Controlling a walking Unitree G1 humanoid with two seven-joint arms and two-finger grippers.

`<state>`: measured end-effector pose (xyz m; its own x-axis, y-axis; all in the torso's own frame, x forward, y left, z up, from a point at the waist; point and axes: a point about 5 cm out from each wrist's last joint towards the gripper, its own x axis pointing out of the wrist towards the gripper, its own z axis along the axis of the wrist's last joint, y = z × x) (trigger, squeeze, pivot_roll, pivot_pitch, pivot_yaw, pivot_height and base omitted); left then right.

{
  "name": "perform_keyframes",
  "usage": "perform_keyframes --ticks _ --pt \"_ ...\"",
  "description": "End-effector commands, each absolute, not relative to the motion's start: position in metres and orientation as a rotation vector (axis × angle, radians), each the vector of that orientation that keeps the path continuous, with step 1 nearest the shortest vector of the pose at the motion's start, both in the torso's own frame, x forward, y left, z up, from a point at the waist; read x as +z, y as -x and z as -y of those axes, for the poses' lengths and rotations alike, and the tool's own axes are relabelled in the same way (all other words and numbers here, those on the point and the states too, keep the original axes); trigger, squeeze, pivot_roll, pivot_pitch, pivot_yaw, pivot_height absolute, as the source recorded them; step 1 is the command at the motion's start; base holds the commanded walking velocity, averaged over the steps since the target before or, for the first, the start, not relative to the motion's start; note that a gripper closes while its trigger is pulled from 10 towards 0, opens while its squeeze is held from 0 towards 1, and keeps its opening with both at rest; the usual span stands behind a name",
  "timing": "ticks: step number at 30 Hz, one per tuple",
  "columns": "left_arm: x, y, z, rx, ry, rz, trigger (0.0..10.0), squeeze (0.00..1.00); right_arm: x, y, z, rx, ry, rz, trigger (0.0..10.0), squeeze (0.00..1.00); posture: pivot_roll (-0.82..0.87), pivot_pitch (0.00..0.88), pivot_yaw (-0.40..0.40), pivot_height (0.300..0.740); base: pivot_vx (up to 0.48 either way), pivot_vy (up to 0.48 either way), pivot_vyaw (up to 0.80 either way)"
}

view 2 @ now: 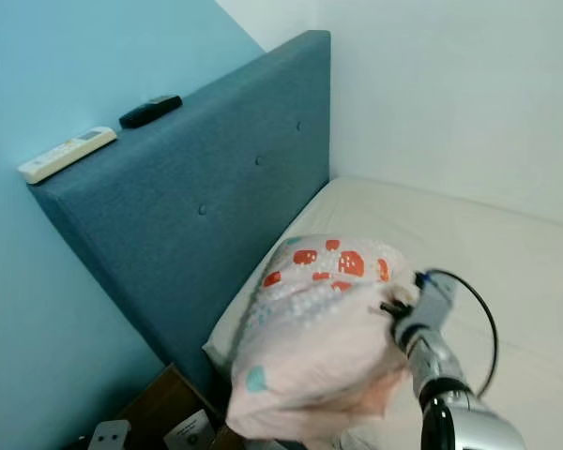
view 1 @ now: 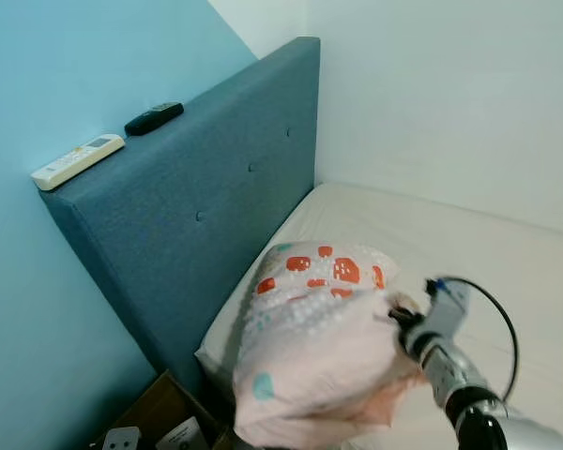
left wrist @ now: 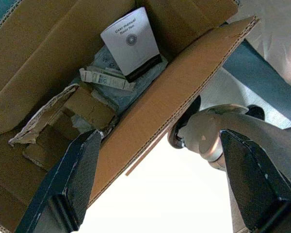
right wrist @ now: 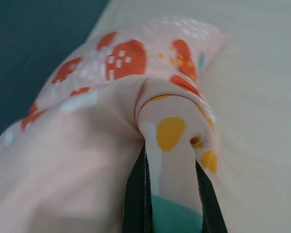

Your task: Clean up the room

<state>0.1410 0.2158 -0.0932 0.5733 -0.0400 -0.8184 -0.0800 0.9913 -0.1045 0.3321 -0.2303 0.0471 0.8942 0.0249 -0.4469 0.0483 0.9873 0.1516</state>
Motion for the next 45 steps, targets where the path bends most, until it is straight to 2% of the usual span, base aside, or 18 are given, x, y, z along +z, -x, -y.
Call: perform_keyframes --ticks 1,3,7,18,23,27,29,30,31,33,34,35,36,38,39,40,41,45 --pt "-0.096 -0.135 -0.214 0.02 0.132 -0.988 10.0 0.0 0.047 -0.335 0.22 0.082 -0.102 -0.505 10.0 0.0 0.01 0.084 0.021 0.74 0.0 0.0 0.0" --pt "-0.097 -0.134 -0.212 0.013 0.131 -0.988 10.0 0.0 0.035 -0.327 0.198 0.308 -0.088 -0.725 10.0 0.0 0.01 0.096 0.01 0.74 0.0 0.0 0.0" --pt "-0.098 -0.129 -0.212 0.016 0.133 -0.996 10.0 0.0 0.025 -0.317 0.182 0.435 -0.169 -0.831 10.0 0.0 0.02 0.113 -0.008 0.74 0.0 0.0 0.0" --pt "-0.103 -0.112 -0.211 0.03 0.147 -1.022 10.0 0.0 0.004 -0.289 0.158 0.638 -0.258 -1.011 10.0 0.0 0.02 0.14 -0.026 0.74 0.0 0.0 0.0" --pt "-0.105 -0.107 -0.21 0.033 0.151 -1.03 10.0 0.0 0.0 -0.286 0.16 0.671 -0.133 -1.048 10.0 0.0 0.02 0.155 -0.032 0.74 0.0 0.0 0.0" --pt "-0.105 -0.105 -0.208 0.03 0.152 -1.032 10.0 0.0 0.033 -0.325 0.169 0.54 0.036 -0.769 10.0 0.0 0.02 0.157 -0.036 0.74 0.0 0.0 0.0" --pt "-0.105 -0.105 -0.208 0.03 0.152 -1.032 10.0 0.0 0.033 -0.325 0.169 0.54 0.036 -0.769 10.0 0.0 0.02 0.157 -0.036 0.74 0.0 0.0 0.0" --pt "-0.105 -0.106 -0.207 0.029 0.152 -1.032 10.0 0.0 0.055 -0.344 0.175 0.464 0.035 -0.643 10.0 0.0 0.02 0.158 -0.038 0.74 0.0 0.0 0.0" --pt "-0.105 -0.106 -0.207 0.029 0.152 -1.032 10.0 0.0 0.055 -0.344 0.175 0.464 0.035 -0.643 10.0 0.0 0.02 0.158 -0.038 0.74 0.0 0.0 0.0" --pt "-0.105 -0.108 -0.206 0.024 0.154 -1.028 10.0 0.0 0.138 -0.39 0.202 0.205 0.102 -0.292 10.0 0.0 0.02 0.153 -0.037 0.74 0.0 0.0 0.0" --pt "-0.105 -0.108 -0.206 0.024 0.154 -1.028 10.0 0.0 0.138 -0.39 0.202 0.205 0.102 -0.292 10.0 0.0 0.02 0.153 -0.037 0.74 0.0 0.0 0.0" --pt "-0.105 -0.108 -0.205 0.019 0.152 -1.027 10.0 0.0 0.184 -0.404 0.216 0.089 0.14 -0.139 10.0 0.0 0.02 0.149 -0.044 0.74 0.0 0.0 0.0" --pt "-0.105 -0.108 -0.205 0.019 0.152 -1.027 10.0 0.0 0.184 -0.404 0.216 0.089 0.14 -0.139 10.0 0.0 0.02 0.149 -0.044 0.74 0.0 0.0 0.0" --pt "-0.104 -0.112 -0.204 0.015 0.152 -1.019 10.0 0.0 0.249 -0.414 0.234 -0.051 0.179 0.045 10.0 0.0 0.02 0.143 -0.047 0.74 0.0 0.0 0.0" --pt "-0.104 -0.112 -0.204 0.015 0.152 -1.019 10.0 0.0 0.249 -0.414 0.234 -0.051 0.179 0.045 10.0 0.0 0.02 0.143 -0.047 0.74 0.0 0.0 0.0" --pt "-0.103 -0.115 -0.203 0.016 0.155 -1.01 10.0 0.0 0.304 -0.414 0.248 -0.162 0.239 0.192 10.0 0.0 0.02 0.131 -0.059 0.74 0.0 0.0 0.0" --pt "-0.103 -0.116 -0.202 0.017 0.156 -1.008 10.0 0.0 0.32 -0.412 0.252 -0.197 0.256 0.236 10.0 0.0 0.02 0.131 -0.059 0.74 0.0 0.0 0.0" --pt "-0.103 -0.117 -0.201 0.018 0.158 -1.006 10.0 0.0 0.343 -0.409 0.256 -0.232 0.279 0.3 10.0 0.0 0.02 0.122 -0.064 0.74 0.0 0.0 0.0"
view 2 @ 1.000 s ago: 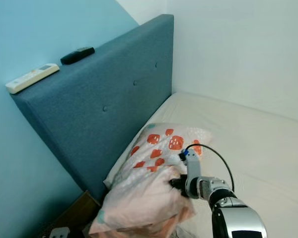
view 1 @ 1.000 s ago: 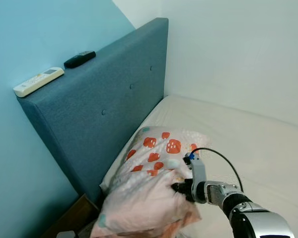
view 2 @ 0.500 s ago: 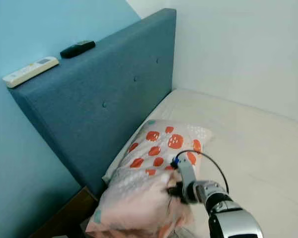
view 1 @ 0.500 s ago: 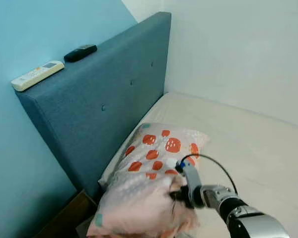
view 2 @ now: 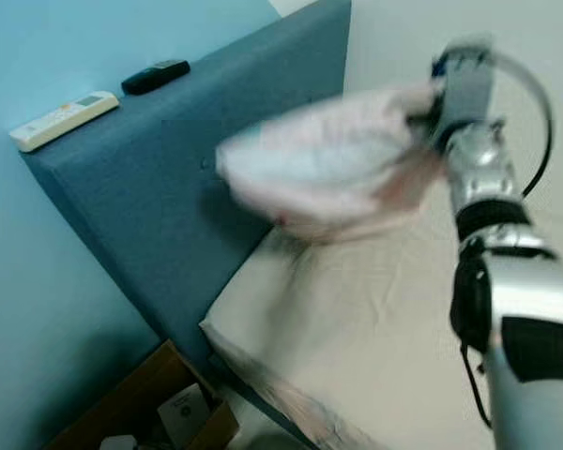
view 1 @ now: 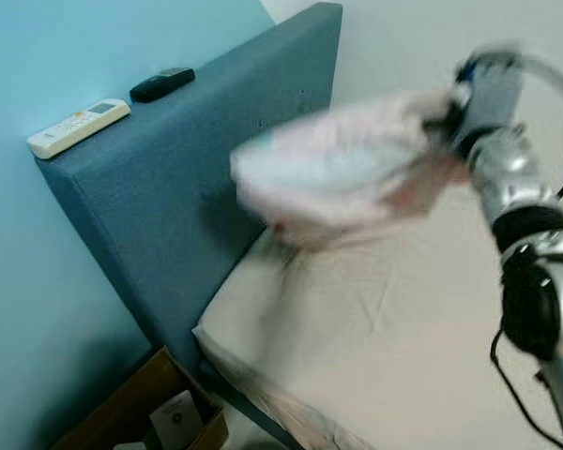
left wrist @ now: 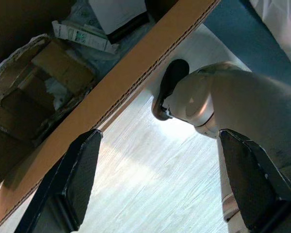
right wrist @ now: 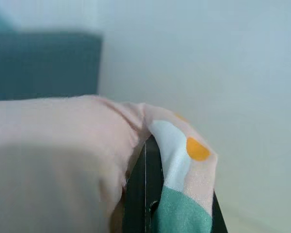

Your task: Clean up the room

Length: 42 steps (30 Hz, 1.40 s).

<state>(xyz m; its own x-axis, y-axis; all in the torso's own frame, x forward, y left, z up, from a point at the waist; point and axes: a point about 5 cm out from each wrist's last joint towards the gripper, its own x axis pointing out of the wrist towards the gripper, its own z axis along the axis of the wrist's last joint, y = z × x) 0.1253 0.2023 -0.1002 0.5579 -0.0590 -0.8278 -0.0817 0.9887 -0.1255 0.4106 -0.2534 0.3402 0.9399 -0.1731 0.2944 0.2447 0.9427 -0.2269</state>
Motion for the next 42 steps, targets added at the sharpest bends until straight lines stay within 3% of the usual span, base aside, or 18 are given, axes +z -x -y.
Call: perform_keyframes --ticks 1,3,5,7,9,11,12,15,17,18,20,26,32,36,42 --pt "-0.103 -0.117 -0.201 0.018 0.158 -1.006 10.0 0.0 0.351 -0.407 0.258 -0.25 0.274 0.326 10.0 0.0 0.02 0.12 -0.068 0.74 0.0 0.0 0.0" --pt "-0.103 -0.117 -0.2 0.019 0.159 -1.006 10.0 0.0 0.358 -0.406 0.257 -0.242 0.243 0.356 10.0 0.0 0.02 0.115 -0.072 0.74 0.0 0.0 0.0" --pt "-0.104 -0.114 -0.198 0.018 0.163 -1.009 10.0 0.0 0.35 -0.412 0.239 -0.125 0.208 0.354 10.0 0.0 0.02 0.115 -0.072 0.74 0.0 0.0 0.0" --pt "-0.106 -0.111 -0.196 0.015 0.166 -1.016 10.0 0.0 0.311 -0.42 0.208 0.051 0.223 0.267 10.0 0.0 0.01 0.114 -0.073 0.74 0.0 0.0 0.0" --pt "-0.106 -0.11 -0.195 0.015 0.167 -1.017 10.0 0.0 0.302 -0.421 0.201 0.083 0.228 0.247 10.0 0.0 0.01 0.114 -0.073 0.74 0.0 0.0 0.0" --pt "-0.107 -0.107 -0.194 0.012 0.17 -1.021 10.0 0.0 0.226 -0.417 0.163 0.285 0.216 0.07 10.0 0.0 0.0 0.132 -0.074 0.74 0.0 0.0 0.0" --pt "-0.108 -0.104 -0.193 0.011 0.173 -1.027 10.0 0.0 0.159 -0.399 0.133 0.42 0.208 -0.093 10.0 0.0 0.01 0.152 -0.067 0.74 0.0 0.0 0.0" --pt "-0.108 -0.102 -0.192 0.011 0.175 -1.031 10.0 0.0 0.126 -0.386 0.122 0.458 0.201 -0.189 10.0 0.0 0.01 0.152 -0.067 0.74 0.0 0.0 0.0" --pt "-0.109 -0.097 -0.192 0.009 0.177 -1.039 10.0 0.0 0.065 -0.35 0.098 0.552 0.185 -0.364 10.0 0.0 0.01 0.165 -0.068 0.74 0.0 0.0 0.0" --pt "-0.109 -0.097 -0.192 0.009 0.177 -1.039 10.0 0.0 0.065 -0.35 0.098 0.552 0.185 -0.364 10.0 0.0 0.01 0.165 -0.068 0.74 0.0 0.0 0.0" --pt "-0.11 -0.093 -0.194 0.009 0.173 -1.047 10.0 0.0 0.027 -0.322 0.088 0.58 0.155 -0.514 10.0 0.0 0.02 0.172 -0.066 0.74 0.0 0.0 0.0" --pt "-0.109 -0.094 -0.198 0.012 0.165 -1.05 10.0 0.0 0.008 -0.308 0.098 0.502 0.082 -0.626 10.0 0.0 0.01 0.171 -0.058 0.74 0.0 0.0 0.0" --pt "-0.108 -0.101 -0.197 0.011 0.164 -1.037 10.0 0.0 0.005 -0.308 0.112 0.491 0.117 -0.672 10.0 0.0 0.0 0.158 -0.058 0.74 0.0 0.0 0.0" --pt "-0.106 -0.11 -0.196 0.009 0.168 -1.018 10.0 0.0 -0.009 -0.296 0.146 0.417 0.204 -0.829 10.0 0.0 -0.01 0.138 -0.052 0.74 0.0 0.0 0.0" --pt "-0.105 -0.114 -0.196 0.005 0.17 -1.014 10.0 0.0 -0.022 -0.281 0.162 0.328 0.161 -0.947 10.0 0.0 -0.01 0.128 -0.045 0.74 0.0 0.0 0.0"
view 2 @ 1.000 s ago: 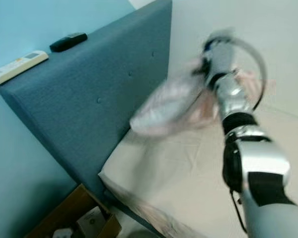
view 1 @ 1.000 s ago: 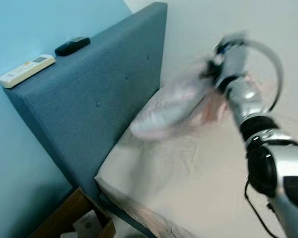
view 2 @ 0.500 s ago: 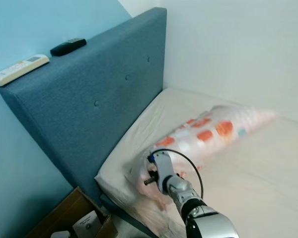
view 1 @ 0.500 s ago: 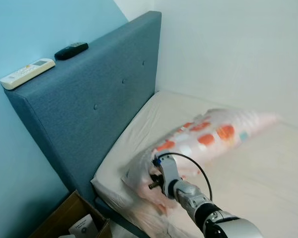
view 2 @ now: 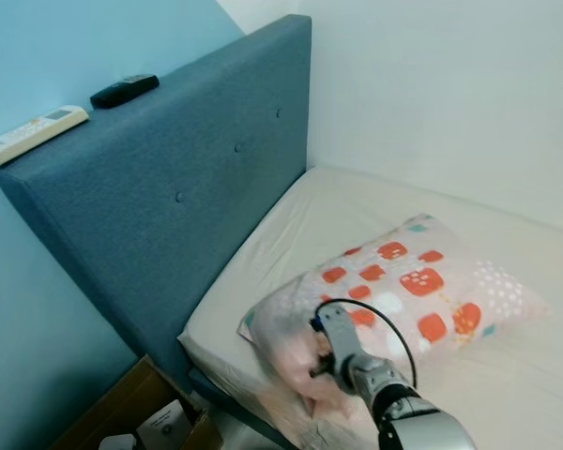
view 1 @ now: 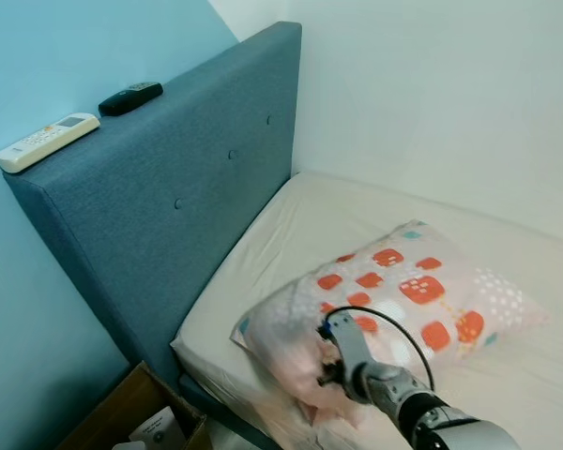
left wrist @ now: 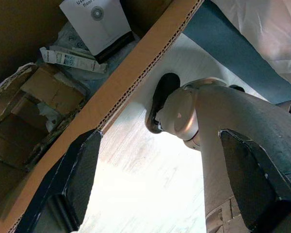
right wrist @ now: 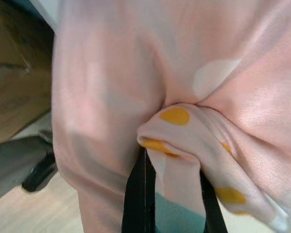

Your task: Clean up the room

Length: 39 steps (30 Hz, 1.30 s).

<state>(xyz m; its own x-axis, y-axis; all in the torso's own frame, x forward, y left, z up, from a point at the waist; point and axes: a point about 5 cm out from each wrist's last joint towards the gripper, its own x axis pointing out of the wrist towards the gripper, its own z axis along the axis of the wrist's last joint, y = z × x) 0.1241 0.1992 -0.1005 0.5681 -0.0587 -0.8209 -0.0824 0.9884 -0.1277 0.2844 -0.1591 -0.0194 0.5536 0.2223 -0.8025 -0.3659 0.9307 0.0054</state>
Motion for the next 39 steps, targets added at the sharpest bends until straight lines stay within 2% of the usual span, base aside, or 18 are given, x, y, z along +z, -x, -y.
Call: perform_keyframes --ticks 1,3,7,9,12,15,16,17,18,20,21,24,28,38,39 --pt "-0.104 -0.115 -0.196 0.0 0.171 -1.014 10.0 0.0 -0.028 -0.274 0.162 0.339 0.135 -0.988 10.0 0.0 -0.01 0.118 -0.04 0.74 0.0 0.0 0.0" --pt "-0.104 -0.115 -0.196 0.0 0.171 -1.014 10.0 0.0 -0.028 -0.274 0.162 0.339 0.135 -0.988 10.0 0.0 -0.01 0.118 -0.04 0.74 0.0 0.0 0.0" --pt "-0.103 -0.121 -0.196 -0.023 0.173 -1.008 10.0 0.0 -0.045 -0.246 0.167 0.456 0.139 -1.138 10.0 0.0 0.0 0.1 -0.035 0.74 0.0 0.0 0.0" --pt "-0.103 -0.121 -0.196 -0.023 0.173 -1.008 10.0 0.0 -0.045 -0.246 0.167 0.456 0.139 -1.138 10.0 0.0 0.0 0.1 -0.035 0.74 0.0 0.0 0.0" --pt "-0.101 -0.127 -0.198 -0.03 0.177 -0.997 10.0 0.0 -0.052 -0.228 0.19 0.536 0.225 -1.237 10.0 0.0 -0.01 0.088 -0.027 0.74 0.0 0.0 0.0" --pt "-0.1 -0.129 -0.198 -0.03 0.178 -0.993 10.0 0.0 -0.052 -0.225 0.197 0.548 0.233 -1.261 10.0 0.0 -0.01 0.081 -0.026 0.74 0.0 0.0 0.0" --pt "-0.099 -0.131 -0.199 -0.028 0.18 -0.987 10.0 0.0 -0.053 -0.221 0.203 0.558 0.232 -1.282 10.0 0.12 -0.01 0.076 -0.023 0.74 0.0 0.0 0.0" --pt "-0.099 -0.131 -0.199 -0.028 0.18 -0.987 10.0 0.0 -0.053 -0.221 0.203 0.558 0.232 -1.282 10.0 0.12 -0.01 0.076 -0.023 0.74 0.0 0.0 0.0" --pt "-0.098 -0.133 -0.199 -0.024 0.181 -0.982 10.0 0.0 -0.053 -0.219 0.209 0.547 0.234 -1.29 10.0 0.74 -0.01 0.07 -0.022 0.74 0.0 0.0 0.0" --pt "-0.098 -0.133 -0.199 -0.024 0.181 -0.982 10.0 0.0 -0.053 -0.219 0.209 0.547 0.234 -1.29 10.0 0.74 -0.01 0.07 -0.022 0.74 0.0 0.0 0.0" --pt "-0.097 -0.136 -0.201 -0.018 0.182 -0.975 10.0 0.0 -0.053 -0.218 0.213 0.515 0.235 -1.286 10.0 1.0 -0.01 0.064 -0.021 0.74 0.0 0.0 0.0" --pt "-0.095 -0.142 -0.204 -0.004 0.187 -0.96 10.0 0.0 -0.052 -0.22 0.216 0.454 0.21 -1.257 10.0 1.0 -0.01 0.053 -0.019 0.74 0.0 0.0 0.0" --pt "-0.091 -0.15 -0.208 0.015 0.209 -0.93 10.0 0.0 -0.051 -0.223 0.21 0.466 0.136 -1.23 10.0 1.0 -0.01 0.043 -0.016 0.74 0.0 0.0 0.0" --pt "-0.078 -0.174 -0.217 0.011 0.299 -0.829 10.0 0.0 -0.039 -0.233 0.185 0.674 -0.19 -1.064 10.0 1.0 -0.01 0.019 -0.013 0.74 0.0 0.0 0.0" --pt "-0.078 -0.174 -0.218 0.0 0.313 -0.833 10.0 0.0 -0.035 -0.234 0.178 0.736 -0.281 -1.011 10.0 1.0 -0.01 0.014 -0.008 0.74 0.0 0.0 0.0"
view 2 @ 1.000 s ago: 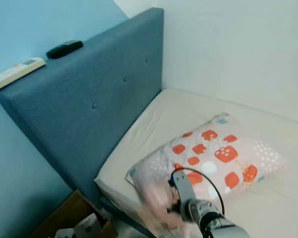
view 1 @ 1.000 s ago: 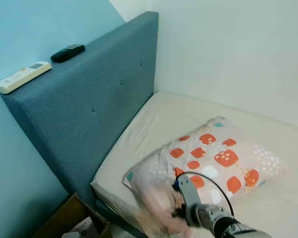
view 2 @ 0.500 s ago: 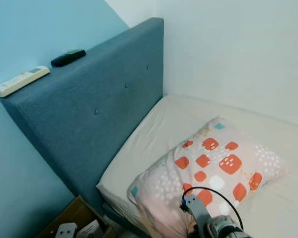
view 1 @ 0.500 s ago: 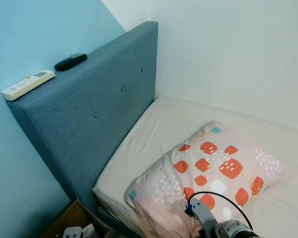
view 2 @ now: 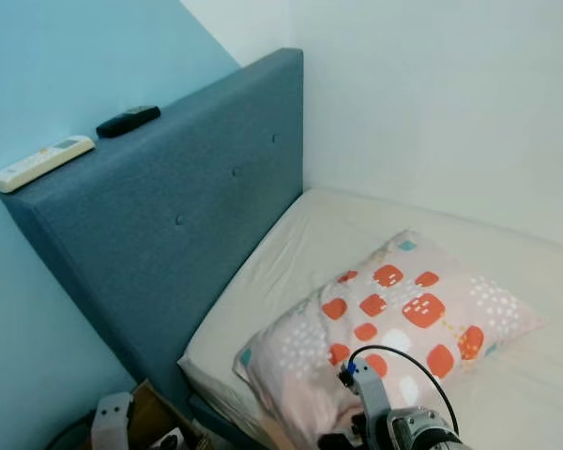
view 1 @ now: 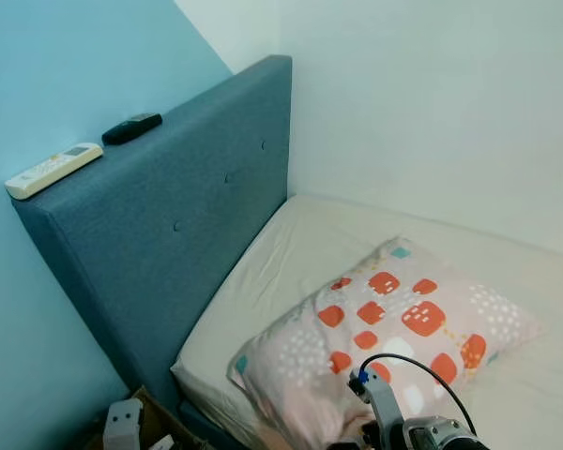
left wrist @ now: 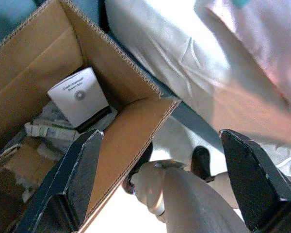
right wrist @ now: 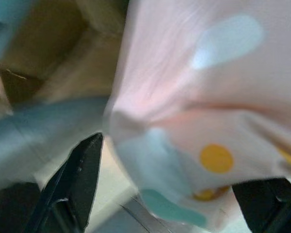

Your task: Clean up the room

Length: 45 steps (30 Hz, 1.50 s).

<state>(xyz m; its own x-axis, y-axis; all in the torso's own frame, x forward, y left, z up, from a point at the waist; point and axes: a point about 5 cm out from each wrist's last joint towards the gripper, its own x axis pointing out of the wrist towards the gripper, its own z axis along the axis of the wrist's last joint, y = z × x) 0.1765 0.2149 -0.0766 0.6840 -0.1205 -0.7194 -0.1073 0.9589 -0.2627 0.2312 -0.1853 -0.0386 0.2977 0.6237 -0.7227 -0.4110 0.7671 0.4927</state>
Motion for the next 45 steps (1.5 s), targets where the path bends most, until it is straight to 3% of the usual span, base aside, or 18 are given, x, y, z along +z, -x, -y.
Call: perform_keyframes --ticks 1,7,12,17,28,29,30,31,32,34,35,41,45 --pt "-0.078 -0.173 -0.218 -0.011 0.327 -0.837 10.0 0.0 -0.032 -0.235 0.174 0.787 -0.351 -0.961 10.0 1.0 -0.01 0.013 -0.008 0.74 0.0 0.0 0.0" --pt "-0.078 -0.172 -0.218 -0.02 0.338 -0.841 10.0 0.0 -0.029 -0.236 0.171 0.824 -0.399 -0.921 10.0 1.0 -0.01 0.014 -0.008 0.74 0.0 0.0 0.0" --pt "-0.081 -0.162 -0.219 -0.053 0.366 -0.88 10.0 0.0 -0.028 -0.222 0.16 1.012 -0.502 -0.901 10.0 1.0 -0.02 0.006 -0.003 0.74 0.0 0.0 0.0" --pt "-0.086 -0.15 -0.221 -0.059 0.36 -0.931 10.0 0.0 -0.051 -0.186 0.161 1.133 -0.309 -1.125 10.0 1.0 -0.02 0.001 -0.002 0.74 0.0 0.0 0.0" --pt "-0.087 -0.147 -0.222 -0.062 0.376 -0.938 10.0 0.0 -0.033 -0.195 0.169 1.212 -0.379 -0.986 10.0 1.0 -0.02 0.0 0.001 0.74 0.0 0.0 0.0" --pt "-0.086 -0.151 -0.221 -0.061 0.395 -0.923 10.0 0.0 -0.019 -0.214 0.17 1.147 -0.458 -0.834 10.0 0.34 -0.03 0.0 0.007 0.74 0.0 0.0 0.0" --pt "-0.082 -0.159 -0.22 -0.067 0.425 -0.89 10.0 0.0 -0.012 -0.237 0.176 0.959 -0.456 -0.702 10.0 0.0 -0.04 0.0 0.01 0.74 0.0 0.0 0.0" --pt "-0.082 -0.159 -0.22 -0.067 0.425 -0.89 10.0 0.0 -0.012 -0.237 0.176 0.959 -0.456 -0.702 10.0 0.0 -0.04 0.0 0.01 0.74 0.0 0.0 0.0" --pt "-0.077 -0.169 -0.217 -0.082 0.462 -0.846 10.0 0.0 -0.011 -0.253 0.187 0.701 -0.501 -0.65 10.0 0.0 -0.04 0.0 0.013 0.74 0.0 0.0 0.0" --pt "-0.077 -0.169 -0.217 -0.082 0.462 -0.846 10.0 0.0 -0.011 -0.253 0.187 0.701 -0.501 -0.65 10.0 0.0 -0.04 0.0 0.013 0.74 0.0 0.0 0.0" --pt "-0.065 -0.195 -0.209 -0.145 0.526 -0.75 10.0 0.0 -0.025 -0.253 0.199 0.355 -0.483 -0.681 10.0 0.0 -0.03 0.0 0.016 0.74 0.0 0.0 -0.55" --pt "-0.059 -0.204 -0.205 -0.175 0.54 -0.717 10.0 0.0 -0.033 -0.247 0.2 0.274 -0.487 -0.712 10.0 0.0 -0.03 0.0 0.016 0.74 0.0 0.0 -0.56" --pt "-0.045 -0.226 -0.201 -0.234 0.541 -0.64 10.0 0.0 -0.059 -0.217 0.2 0.097 -0.475 -0.831 10.0 0.0 -0.04 0.0 0.025 0.74 0.0 0.0 -0.6"
